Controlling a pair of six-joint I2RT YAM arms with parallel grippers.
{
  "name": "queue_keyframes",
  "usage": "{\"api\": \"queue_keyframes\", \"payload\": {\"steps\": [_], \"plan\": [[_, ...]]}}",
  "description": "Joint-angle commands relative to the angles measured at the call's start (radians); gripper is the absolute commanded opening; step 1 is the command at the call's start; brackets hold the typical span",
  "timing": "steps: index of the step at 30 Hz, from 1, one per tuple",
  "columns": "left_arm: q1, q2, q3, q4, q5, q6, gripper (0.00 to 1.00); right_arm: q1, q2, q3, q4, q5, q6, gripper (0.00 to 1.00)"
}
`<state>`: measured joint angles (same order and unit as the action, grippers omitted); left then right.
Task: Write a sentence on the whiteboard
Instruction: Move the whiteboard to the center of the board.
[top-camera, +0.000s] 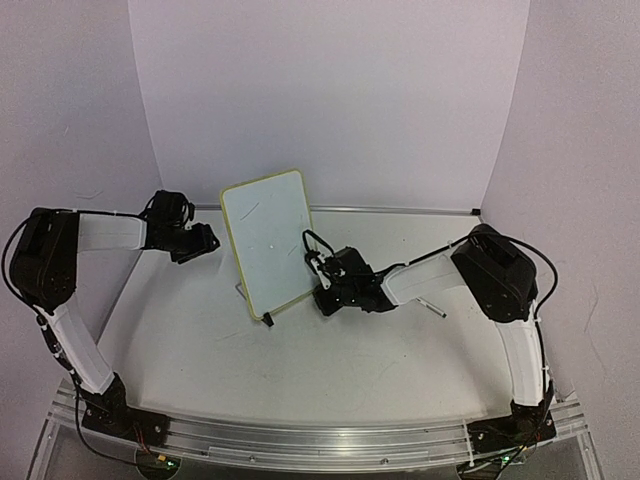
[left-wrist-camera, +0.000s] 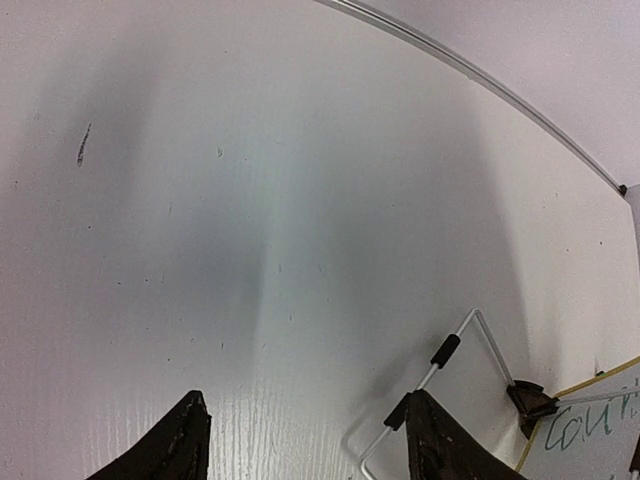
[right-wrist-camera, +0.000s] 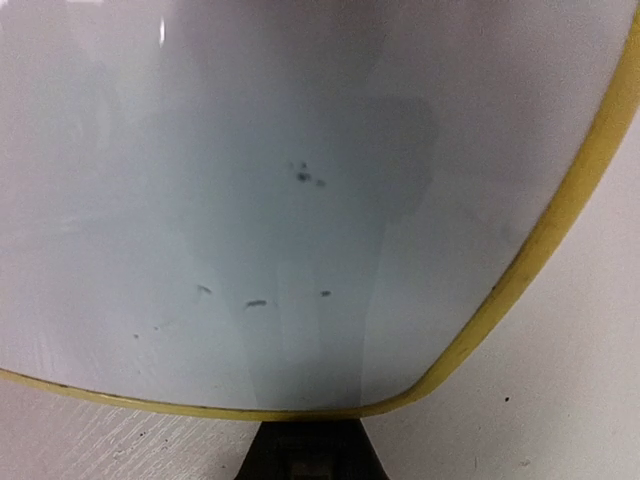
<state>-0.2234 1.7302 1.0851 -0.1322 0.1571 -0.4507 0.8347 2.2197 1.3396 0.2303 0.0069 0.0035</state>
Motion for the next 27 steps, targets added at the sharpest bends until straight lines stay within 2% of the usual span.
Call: {"api": "queue_keyframes", "payload": {"steps": [1, 12, 17, 22, 24, 27], "plan": [[0.007, -0.065, -0.015, -0.01, -0.039, -0.001, 0.66, -0.007, -0.022, -0.047, -0.028, 0.187, 0.129, 0.01], [0.01, -0.127, -0.053, -0.019, -0.08, 0.017, 0.68, 0.022, -0.044, -0.04, -0.188, 0.56, 0.318, 0.0], [0.012, -0.167, -0.081, -0.022, -0.102, 0.025, 0.69, 0.03, -0.047, -0.035, -0.249, 0.618, 0.383, 0.0], [0.013, -0.209, -0.116, -0.021, -0.127, 0.027, 0.71, 0.03, -0.055, -0.044, -0.272, 0.598, 0.444, 0.0], [0.013, -0.218, -0.128, -0.025, -0.13, 0.026, 0.72, 0.032, -0.059, -0.045, -0.272, 0.578, 0.455, 0.06], [0.013, -0.233, -0.14, -0.029, -0.129, 0.021, 0.72, 0.035, -0.071, -0.05, -0.268, 0.551, 0.461, 0.23]]}}
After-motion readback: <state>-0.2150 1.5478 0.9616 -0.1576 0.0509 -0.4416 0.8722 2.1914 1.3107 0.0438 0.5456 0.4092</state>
